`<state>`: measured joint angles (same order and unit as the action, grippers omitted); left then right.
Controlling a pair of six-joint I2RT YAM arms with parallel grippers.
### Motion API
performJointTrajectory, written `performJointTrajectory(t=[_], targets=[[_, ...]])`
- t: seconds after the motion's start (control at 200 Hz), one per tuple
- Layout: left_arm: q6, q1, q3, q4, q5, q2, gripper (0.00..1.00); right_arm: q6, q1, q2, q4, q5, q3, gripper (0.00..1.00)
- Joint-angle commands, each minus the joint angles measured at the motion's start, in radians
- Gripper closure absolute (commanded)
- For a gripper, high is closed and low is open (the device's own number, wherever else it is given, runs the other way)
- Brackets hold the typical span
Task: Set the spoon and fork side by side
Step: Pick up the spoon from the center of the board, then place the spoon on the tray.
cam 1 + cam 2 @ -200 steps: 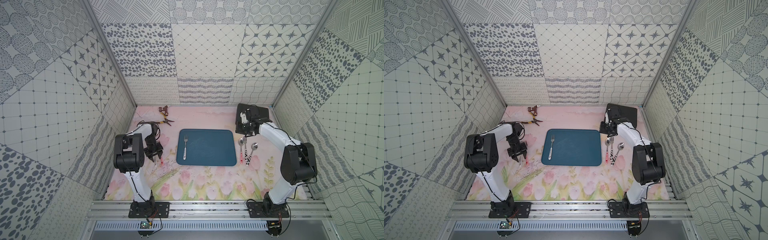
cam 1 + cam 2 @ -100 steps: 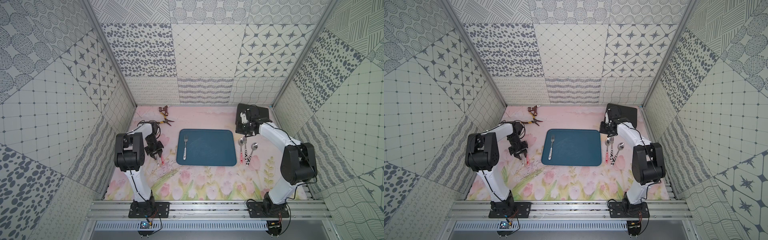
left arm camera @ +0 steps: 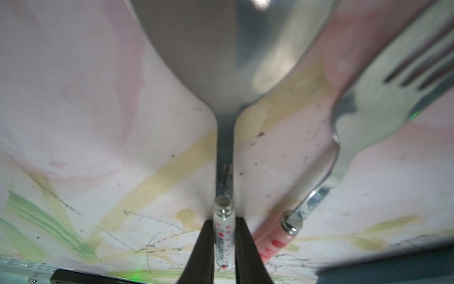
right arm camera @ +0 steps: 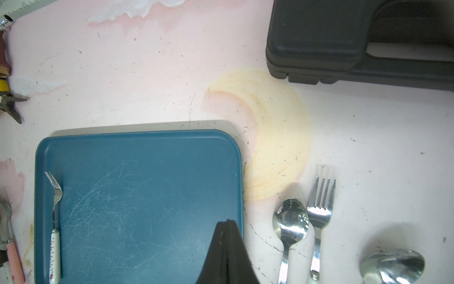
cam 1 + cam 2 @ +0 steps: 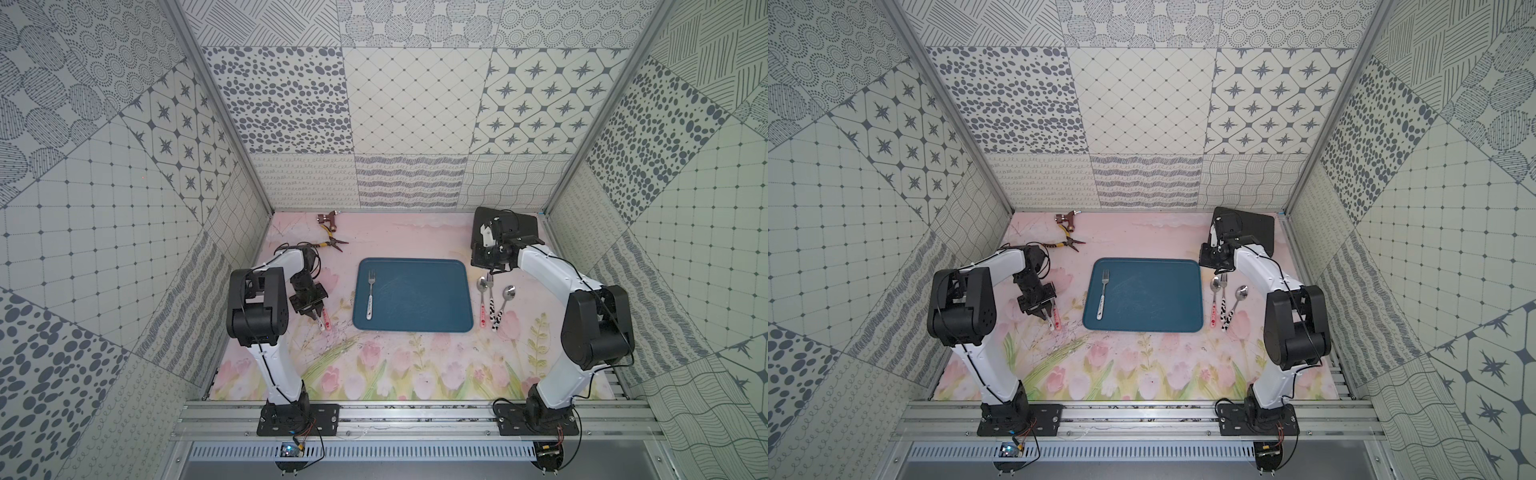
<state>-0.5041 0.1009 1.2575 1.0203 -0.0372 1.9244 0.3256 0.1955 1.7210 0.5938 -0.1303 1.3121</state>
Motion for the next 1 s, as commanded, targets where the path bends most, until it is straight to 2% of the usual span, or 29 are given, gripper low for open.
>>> performJointTrajectory(t=[0.0,0.225,0.39,0.52,0.78,0.991], targets=[[-0.019,0.000,-0.001,0.058,0.119,-0.035,1.00,0.000,0.007,-0.020,-0.029,-0.006,-0.008,1.00],[-0.017,-0.037,0.093,0.129,0.135,-0.107,1.00,-0.001,0.015,-0.020,-0.032,-0.006,-0.011,1.00],[-0.028,-0.086,0.119,0.155,0.143,-0.105,1.00,0.000,0.019,-0.021,-0.032,-0.003,-0.013,1.00],[-0.049,-0.186,0.188,0.198,0.121,-0.076,1.00,0.000,0.019,-0.024,-0.031,0.012,-0.013,1.00],[-0.102,-0.446,0.473,0.308,0.086,0.102,1.00,0.005,0.017,-0.036,-0.026,0.036,-0.011,1.00],[-0.117,-0.560,0.646,0.374,0.088,0.245,1.00,0.009,0.005,-0.061,-0.028,0.034,-0.020,1.00]])
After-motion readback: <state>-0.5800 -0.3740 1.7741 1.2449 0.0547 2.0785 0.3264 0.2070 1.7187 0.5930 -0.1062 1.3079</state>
